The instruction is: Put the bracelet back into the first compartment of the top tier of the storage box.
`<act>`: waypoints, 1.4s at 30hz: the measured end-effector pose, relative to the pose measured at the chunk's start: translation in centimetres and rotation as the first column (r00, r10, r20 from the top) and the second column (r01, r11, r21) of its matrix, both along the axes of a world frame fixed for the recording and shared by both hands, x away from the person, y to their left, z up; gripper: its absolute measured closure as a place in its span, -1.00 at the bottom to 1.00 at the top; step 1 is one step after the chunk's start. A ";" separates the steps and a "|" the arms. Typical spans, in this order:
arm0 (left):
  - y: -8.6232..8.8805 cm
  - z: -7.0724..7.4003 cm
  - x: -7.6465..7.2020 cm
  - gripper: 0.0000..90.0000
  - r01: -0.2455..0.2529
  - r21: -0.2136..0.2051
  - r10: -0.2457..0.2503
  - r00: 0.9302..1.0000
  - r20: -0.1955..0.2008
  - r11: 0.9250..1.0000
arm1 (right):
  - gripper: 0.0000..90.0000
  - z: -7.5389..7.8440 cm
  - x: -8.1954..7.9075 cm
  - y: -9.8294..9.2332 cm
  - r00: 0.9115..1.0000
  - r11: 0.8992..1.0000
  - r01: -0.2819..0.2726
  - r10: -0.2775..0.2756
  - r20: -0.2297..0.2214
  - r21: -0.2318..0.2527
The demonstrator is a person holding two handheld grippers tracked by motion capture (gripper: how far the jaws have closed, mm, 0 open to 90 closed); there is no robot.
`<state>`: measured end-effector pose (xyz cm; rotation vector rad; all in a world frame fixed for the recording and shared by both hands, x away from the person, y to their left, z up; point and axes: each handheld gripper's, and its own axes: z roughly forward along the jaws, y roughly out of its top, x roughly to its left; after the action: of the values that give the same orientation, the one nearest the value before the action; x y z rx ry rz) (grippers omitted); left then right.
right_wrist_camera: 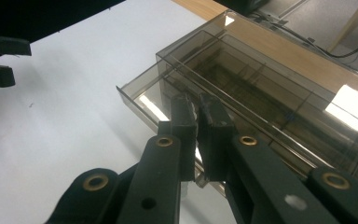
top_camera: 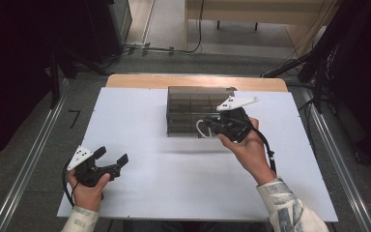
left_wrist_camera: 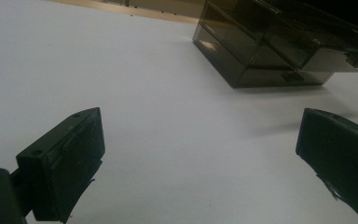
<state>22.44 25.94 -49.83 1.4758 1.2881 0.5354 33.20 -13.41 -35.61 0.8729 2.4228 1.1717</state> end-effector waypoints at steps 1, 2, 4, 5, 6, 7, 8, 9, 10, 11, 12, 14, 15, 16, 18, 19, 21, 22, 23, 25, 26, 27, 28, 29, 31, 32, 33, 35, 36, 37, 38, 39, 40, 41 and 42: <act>0.0 0.0 0.0 -0.96 0.000 0.000 0.000 1.000 0.000 1.000 | 0.85 0.0 0.1 0.1 1.000 1.000 -0.003 0.003 0.003 -0.001; 0.0 0.0 0.0 -0.96 0.000 0.000 0.000 1.000 0.001 1.000 | 0.85 0.1 0.1 0.3 1.000 1.000 -0.001 0.001 -0.001 0.001; 0.0 0.0 0.0 -0.96 0.001 -0.001 -0.001 1.000 0.000 1.000 | 0.85 0.1 0.2 0.5 1.000 1.000 -0.007 0.007 0.001 0.000; 0.0 0.0 0.0 -0.96 0.002 0.000 -0.002 1.000 0.000 1.000 | 0.85 0.1 0.2 0.7 1.000 1.000 -0.010 0.010 0.001 0.002; 0.0 0.0 0.0 -0.96 0.002 -0.001 -0.002 1.000 0.000 1.000 | 0.85 0.1 0.2 0.8 1.000 1.000 -0.013 0.013 -0.001 0.002; 0.0 0.0 0.0 -0.96 0.002 -0.001 -0.002 1.000 0.000 1.000 | 0.85 0.1 0.3 0.9 1.000 1.000 -0.015 0.015 -0.001 0.002; 0.0 0.0 0.0 -0.96 0.002 0.000 -0.002 1.000 0.001 1.000 | 0.85 0.1 0.3 1.0 1.000 1.000 -0.014 0.014 -0.002 0.004; 0.0 0.0 0.0 -0.96 0.002 -0.001 -0.002 1.000 0.001 1.000 | 0.85 0.0 0.4 1.1 1.000 1.000 -0.016 0.016 -0.004 0.002; 0.0 0.0 0.0 -0.96 0.002 -0.001 -0.002 1.000 0.001 1.000 | 0.85 0.0 0.5 1.2 1.000 1.000 -0.018 0.018 -0.001 0.003; 0.0 0.0 0.0 -0.96 0.002 -0.001 -0.002 1.000 0.001 1.000 | 0.85 0.0 0.5 1.3 1.000 1.000 -0.017 0.017 -0.005 0.002; 0.0 0.0 0.0 -0.96 0.002 -0.001 -0.002 1.000 0.001 1.000 | 0.85 -0.1 0.6 1.4 1.000 1.000 -0.018 0.018 -0.005 0.003; 0.0 0.0 0.0 -0.96 0.002 0.000 -0.002 1.000 0.001 1.000 | 0.85 -0.1 0.7 1.6 1.000 1.000 -0.019 0.019 -0.005 0.005; 0.0 0.0 0.0 -0.96 0.002 0.000 -0.002 1.000 0.001 1.000 | 0.85 -0.1 0.8 1.7 1.000 1.000 -0.020 0.020 -0.004 0.005; 0.0 0.0 0.0 -0.96 0.003 0.001 -0.003 1.000 0.001 1.000 | 0.85 0.0 0.8 1.9 1.000 1.000 -0.020 0.020 -0.006 0.006; 0.0 0.0 0.0 -0.96 0.003 0.001 -0.003 1.000 0.001 1.000 | 0.85 0.0 1.0 2.1 1.000 1.000 -0.023 0.023 -0.004 0.007; 0.0 0.0 0.0 -0.96 0.004 0.000 -0.004 1.000 0.002 1.000 | 0.85 0.0 1.0 2.3 1.000 1.000 -0.025 0.025 -0.003 0.007; 0.0 0.0 0.0 -0.96 0.003 -0.001 -0.003 1.000 0.001 1.000 | 0.85 0.1 1.1 2.5 1.000 1.000 -0.026 0.026 -0.005 0.008; 0.0 0.0 0.0 -0.96 0.004 -0.001 -0.004 1.000 0.002 1.000 | 0.85 0.1 1.2 2.7 1.000 1.000 -0.029 0.029 -0.005 0.010; 0.0 0.1 0.0 -0.96 0.003 0.000 -0.003 1.000 0.002 1.000 | 0.85 0.1 1.2 2.8 1.000 1.000 -0.029 0.029 -0.004 0.010; 0.0 0.1 0.0 -0.96 0.004 0.000 -0.004 1.000 0.003 1.000 | 0.85 0.1 1.3 3.1 0.999 0.999 -0.032 0.032 -0.003 0.013; 0.0 0.1 0.0 -0.96 0.004 0.000 -0.004 1.000 0.002 1.000 | 0.85 0.1 1.4 3.2 0.999 0.999 -0.032 0.032 -0.003 0.012; 0.0 0.1 0.0 -0.96 0.005 0.000 -0.005 1.000 0.003 1.000 | 0.85 0.1 1.4 3.3 0.999 0.999 -0.035 0.035 -0.003 0.013; 0.0 0.1 0.0 -0.96 0.004 -0.001 -0.004 1.000 0.003 1.000 | 0.85 0.1 1.5 3.5 1.000 0.999 -0.031 0.031 -0.005 0.015; 0.0 0.1 0.0 -0.96 0.005 -0.001 -0.005 1.000 0.002 1.000 | 0.85 0.1 1.6 3.6 0.999 0.999 -0.032 0.032 -0.003 0.016; 0.0 0.0 0.0 -0.96 0.006 -0.002 -0.006 1.000 0.003 1.000 | 0.85 0.0 1.7 3.8 0.999 0.999 -0.032 0.032 -0.005 0.018; 0.0 0.0 0.0 -0.96 0.006 -0.002 -0.006 1.000 0.003 1.000 | 0.85 0.0 1.8 3.9 1.000 0.999 -0.031 0.031 -0.003 0.019; 0.0 0.0 0.0 -0.96 0.006 -0.002 -0.006 1.000 0.003 1.000 | 0.85 0.0 1.9 4.0 1.000 0.999 -0.029 0.029 -0.008 0.020; 0.0 0.0 0.0 -0.96 0.006 -0.001 -0.006 1.000 0.003 1.000 | 0.85 -0.1 2.1 4.2 0.999 0.999 -0.032 0.032 -0.008 0.023; 0.0 0.0 0.0 -0.96 0.007 -0.002 -0.007 1.000 0.002 1.000 | 0.85 -0.1 2.1 4.4 0.999 0.999 -0.032 0.033 -0.007 0.024; 0.0 0.0 0.0 -0.96 0.007 0.000 -0.007 1.000 0.003 1.000 | 0.85 -0.2 2.2 4.5 0.999 0.999 -0.033 0.033 -0.008 0.025; 0.0 0.0 0.0 -0.96 0.007 -0.001 -0.007 1.000 0.003 1.000 | 0.85 -0.2 2.3 4.6 0.999 0.999 -0.033 0.033 -0.009 0.025; 0.0 0.0 0.0 -0.96 0.006 -0.001 -0.006 1.000 0.003 1.000 | 0.85 -0.3 2.4 4.7 0.999 0.999 -0.034 0.034 -0.007 0.023; 0.0 0.0 0.0 -0.96 0.006 -0.001 -0.006 1.000 0.003 1.000 | 0.85 -0.4 2.5 4.9 0.999 0.999 -0.032 0.032 -0.011 0.022; 0.0 0.1 0.0 -0.96 0.007 -0.001 -0.007 1.000 0.003 1.000 | 0.85 -0.5 2.6 5.0 0.999 0.999 -0.034 0.034 -0.013 0.021; 0.0 0.1 0.0 -0.96 0.007 -0.001 -0.007 1.000 0.003 1.000 | 0.85 -0.6 2.8 5.1 0.999 0.999 -0.031 0.032 -0.013 0.021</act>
<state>22.43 25.94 -49.78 1.4774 1.2800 0.5325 35.97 -8.33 -36.24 0.8546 2.4481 1.2079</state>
